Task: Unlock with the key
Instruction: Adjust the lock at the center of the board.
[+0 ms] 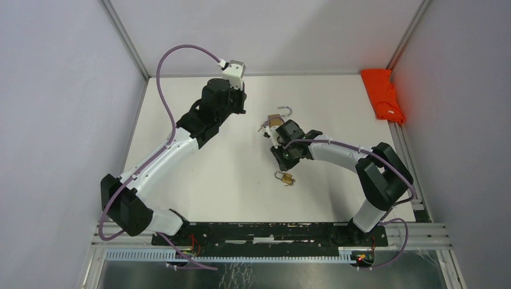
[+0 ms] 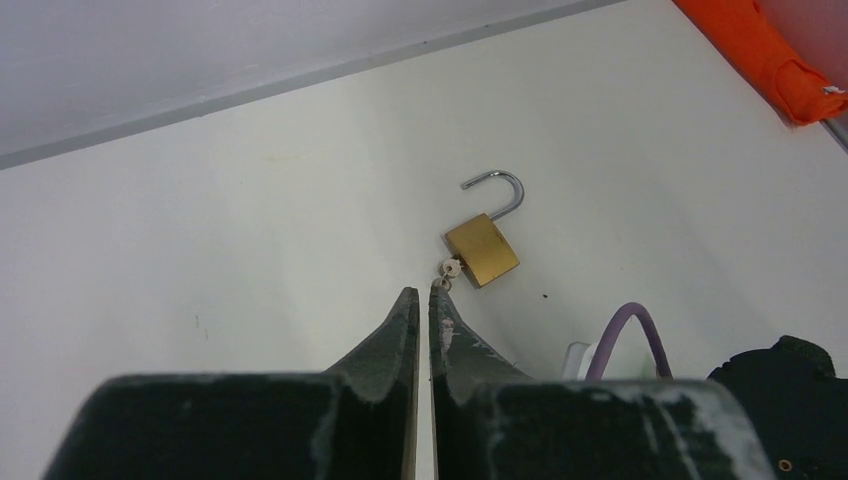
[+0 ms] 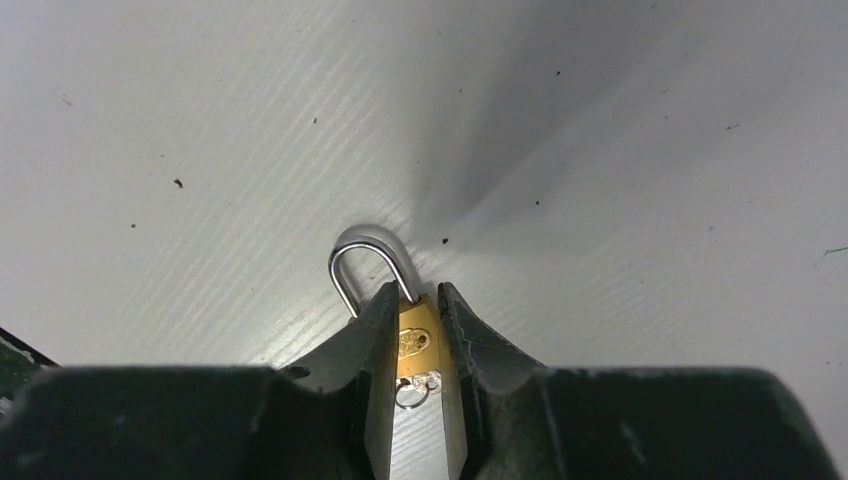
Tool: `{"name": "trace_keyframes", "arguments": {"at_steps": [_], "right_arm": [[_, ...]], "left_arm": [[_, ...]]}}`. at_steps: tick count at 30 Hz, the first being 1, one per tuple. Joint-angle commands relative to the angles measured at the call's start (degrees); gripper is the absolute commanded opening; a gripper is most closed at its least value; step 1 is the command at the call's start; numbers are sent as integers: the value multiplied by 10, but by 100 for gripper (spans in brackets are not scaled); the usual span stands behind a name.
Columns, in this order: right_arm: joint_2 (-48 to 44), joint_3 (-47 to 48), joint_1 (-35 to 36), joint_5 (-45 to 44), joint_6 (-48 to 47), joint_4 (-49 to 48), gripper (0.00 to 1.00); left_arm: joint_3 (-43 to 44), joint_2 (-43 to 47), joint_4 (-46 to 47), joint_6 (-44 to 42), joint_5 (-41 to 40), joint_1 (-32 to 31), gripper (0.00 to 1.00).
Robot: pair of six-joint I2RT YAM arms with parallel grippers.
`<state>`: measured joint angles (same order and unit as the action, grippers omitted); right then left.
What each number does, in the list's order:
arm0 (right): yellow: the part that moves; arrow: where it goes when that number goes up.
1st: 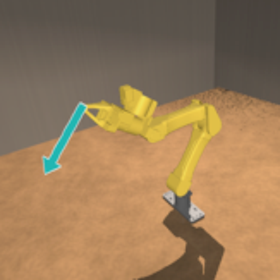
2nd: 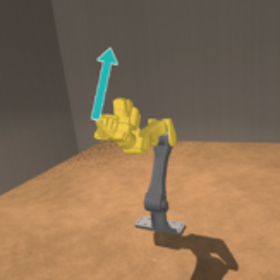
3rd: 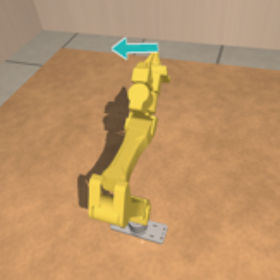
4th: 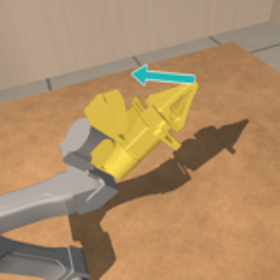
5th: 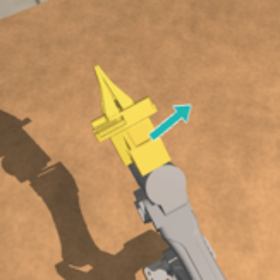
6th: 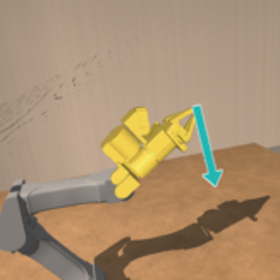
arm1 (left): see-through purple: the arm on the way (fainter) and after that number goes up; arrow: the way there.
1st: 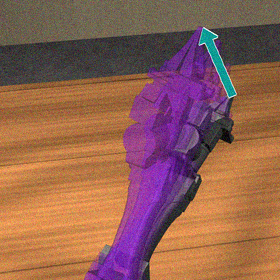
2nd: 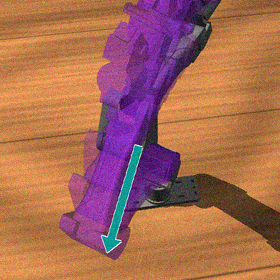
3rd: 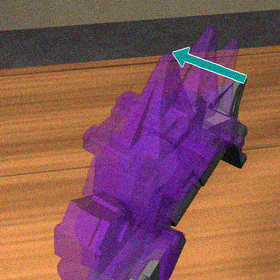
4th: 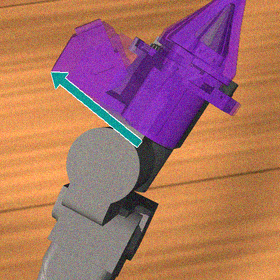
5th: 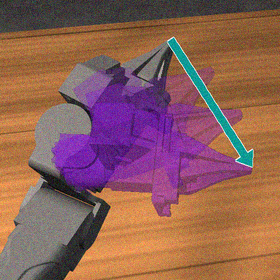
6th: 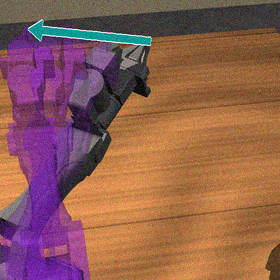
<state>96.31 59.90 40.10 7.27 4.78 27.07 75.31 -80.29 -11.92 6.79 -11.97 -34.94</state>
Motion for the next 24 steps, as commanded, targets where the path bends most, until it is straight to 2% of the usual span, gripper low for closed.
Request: {"name": "trace_keyframes", "arguments": {"at_steps": [1,10,20,24], "right_arm": [[10,2,7,-19,-30,17,25],[15,-4,22,-7,-43,6,26],[63,-2,33,-13,-58,7,25],[72,-1,35,-32,-59,8,6]], "left_arm": [[0,24,18,5,-15,2,12],[0,19,19,4,-18,2,12],[-3,21,20,1,-25,2,12],[-5,24,20,-2,-31,2,12]]}}
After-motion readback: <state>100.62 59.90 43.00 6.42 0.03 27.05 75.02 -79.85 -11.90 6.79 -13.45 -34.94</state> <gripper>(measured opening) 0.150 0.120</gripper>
